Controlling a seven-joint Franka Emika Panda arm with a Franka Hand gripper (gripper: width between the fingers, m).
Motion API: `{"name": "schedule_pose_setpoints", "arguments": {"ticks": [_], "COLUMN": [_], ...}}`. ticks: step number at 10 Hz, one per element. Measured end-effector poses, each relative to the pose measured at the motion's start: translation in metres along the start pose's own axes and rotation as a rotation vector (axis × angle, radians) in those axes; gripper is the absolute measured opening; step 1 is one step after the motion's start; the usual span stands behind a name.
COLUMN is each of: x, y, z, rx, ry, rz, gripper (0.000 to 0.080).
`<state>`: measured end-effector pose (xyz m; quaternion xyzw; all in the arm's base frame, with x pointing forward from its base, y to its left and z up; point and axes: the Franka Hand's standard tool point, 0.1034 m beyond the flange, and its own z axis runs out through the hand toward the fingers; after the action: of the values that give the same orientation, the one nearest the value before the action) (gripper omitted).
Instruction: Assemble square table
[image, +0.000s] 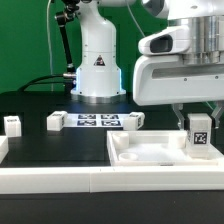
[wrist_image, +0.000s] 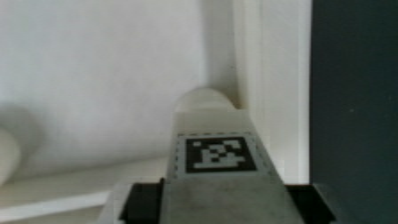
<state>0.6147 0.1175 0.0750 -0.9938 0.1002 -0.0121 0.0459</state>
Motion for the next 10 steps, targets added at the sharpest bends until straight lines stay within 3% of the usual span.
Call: {"name": "schedule_pose_setpoints", "arguments": {"ticks": [5,10], "x": [-0.0044,-0.0047], "y": [-0.0049,-0.0069], "z": [0.0024,0.0030], "rx": [0.023,0.039], "ry": [-0.020,-0.034], "rz": [0.538,0.776], "gripper": [0.0293,0.0293]}}
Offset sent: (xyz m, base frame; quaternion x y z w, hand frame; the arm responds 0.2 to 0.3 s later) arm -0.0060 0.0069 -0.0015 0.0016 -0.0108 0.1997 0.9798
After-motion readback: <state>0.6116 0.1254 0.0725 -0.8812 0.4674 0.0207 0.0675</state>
